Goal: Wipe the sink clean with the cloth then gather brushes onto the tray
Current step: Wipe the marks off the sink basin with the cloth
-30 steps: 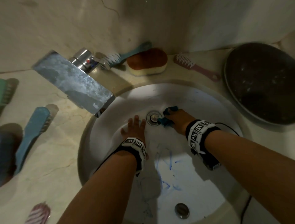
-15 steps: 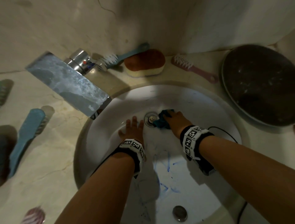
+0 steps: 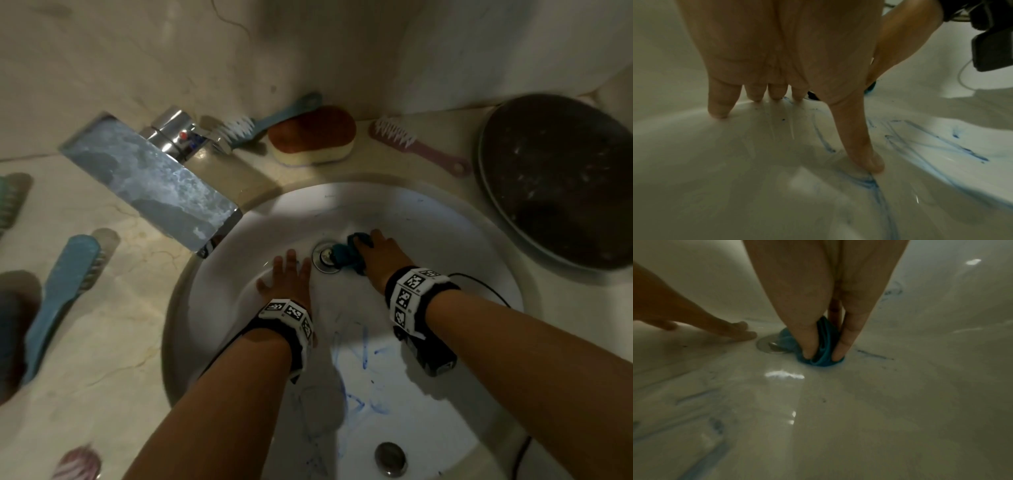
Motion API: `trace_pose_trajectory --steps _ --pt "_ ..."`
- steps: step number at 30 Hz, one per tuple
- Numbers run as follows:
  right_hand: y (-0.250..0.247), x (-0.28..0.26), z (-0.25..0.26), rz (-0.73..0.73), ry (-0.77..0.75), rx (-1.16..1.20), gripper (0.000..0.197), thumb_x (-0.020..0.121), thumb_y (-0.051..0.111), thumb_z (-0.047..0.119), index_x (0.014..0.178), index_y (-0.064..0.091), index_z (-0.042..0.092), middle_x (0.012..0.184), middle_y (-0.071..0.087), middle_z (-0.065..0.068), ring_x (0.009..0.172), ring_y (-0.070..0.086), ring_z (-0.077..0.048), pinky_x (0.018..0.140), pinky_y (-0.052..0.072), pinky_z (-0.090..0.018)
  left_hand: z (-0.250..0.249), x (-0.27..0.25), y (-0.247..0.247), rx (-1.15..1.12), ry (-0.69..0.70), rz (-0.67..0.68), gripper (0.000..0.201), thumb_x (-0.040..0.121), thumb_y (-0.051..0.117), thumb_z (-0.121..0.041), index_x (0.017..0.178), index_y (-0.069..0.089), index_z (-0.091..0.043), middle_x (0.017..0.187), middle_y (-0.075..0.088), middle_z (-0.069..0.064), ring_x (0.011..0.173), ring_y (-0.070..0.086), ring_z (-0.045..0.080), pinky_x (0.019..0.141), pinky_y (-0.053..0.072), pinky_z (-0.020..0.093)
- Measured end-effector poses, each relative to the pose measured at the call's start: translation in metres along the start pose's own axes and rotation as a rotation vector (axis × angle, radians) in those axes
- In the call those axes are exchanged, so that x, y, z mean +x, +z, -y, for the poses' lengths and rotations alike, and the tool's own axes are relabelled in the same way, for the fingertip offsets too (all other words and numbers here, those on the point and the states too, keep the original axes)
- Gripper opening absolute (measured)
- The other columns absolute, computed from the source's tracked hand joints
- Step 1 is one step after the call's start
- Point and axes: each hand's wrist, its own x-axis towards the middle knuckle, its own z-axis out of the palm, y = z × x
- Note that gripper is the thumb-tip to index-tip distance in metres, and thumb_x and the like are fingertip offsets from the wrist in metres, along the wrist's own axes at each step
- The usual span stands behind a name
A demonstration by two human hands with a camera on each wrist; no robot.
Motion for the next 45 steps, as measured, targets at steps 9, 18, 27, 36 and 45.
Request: trace_pose_trajectory --steps 9,18,27,36,45 --pt "0.01 0.0 0.007 -0.08 -0.076 0.137 0.058 0.089 0.061 0.033 0.141 0.038 0.022 0.13 0.032 -0.014 0.116 0.045 -0.035 0.102 0.042 -0.037 -0.001 0.001 0.002 0.009 -0.01 -0.023 0.102 0.085 0.066 -0.028 0.15 -0.012 -0.026 0.156 -0.025 0.003 0.145 -0.017 0.028 0.115 0.01 0.059" --pt "0.002 -0.003 0.003 0.045 -0.104 0.126 0.059 0.085 0.067 0.02 0.139 0.044 0.025 0.127 0.037 -0.013 0.115 0.045 -0.032 0.097 0.037 -0.028 -0.001 -0.001 -0.001 0.013 -0.007 -0.006 0.119 0.074 0.078 -0.028 0.15 -0.014 -0.025 0.155 -0.027 0.003 0.145 -0.019 0.029 0.114 0.009 0.059" --pt "0.001 -0.007 0.004 0.093 -0.132 0.085 0.05 0.086 0.065 0.015 0.133 0.053 0.025 0.126 0.042 -0.013 0.116 0.046 -0.034 0.096 0.037 -0.029 -0.002 -0.002 -0.001 0.038 -0.012 -0.002 0.127 0.068 0.082 -0.033 0.149 -0.016 -0.025 0.155 -0.027 0.005 0.145 -0.018 0.029 0.115 0.01 0.059" --pt "-0.025 -0.001 -0.04 -0.2 0.265 0.458 0.045 0.093 0.051 0.023 0.135 0.04 0.008 0.136 0.043 -0.02 0.119 0.047 -0.037 0.096 0.041 -0.036 -0.002 -0.004 0.001 -0.007 0.001 -0.044 0.096 0.088 0.063 -0.027 0.151 -0.009 -0.025 0.156 -0.024 0.004 0.146 -0.016 0.028 0.114 0.01 0.059" --pt "-0.004 -0.003 -0.029 0.037 0.046 0.067 0.053 0.086 0.062 0.015 0.136 0.046 0.021 0.136 0.038 -0.014 0.12 0.046 -0.032 0.098 0.039 -0.03 -0.001 -0.002 0.0 -0.01 0.004 -0.016 0.11 0.08 0.073 -0.03 0.15 -0.013 -0.026 0.156 -0.025 0.003 0.145 -0.018 0.028 0.114 0.008 0.059"
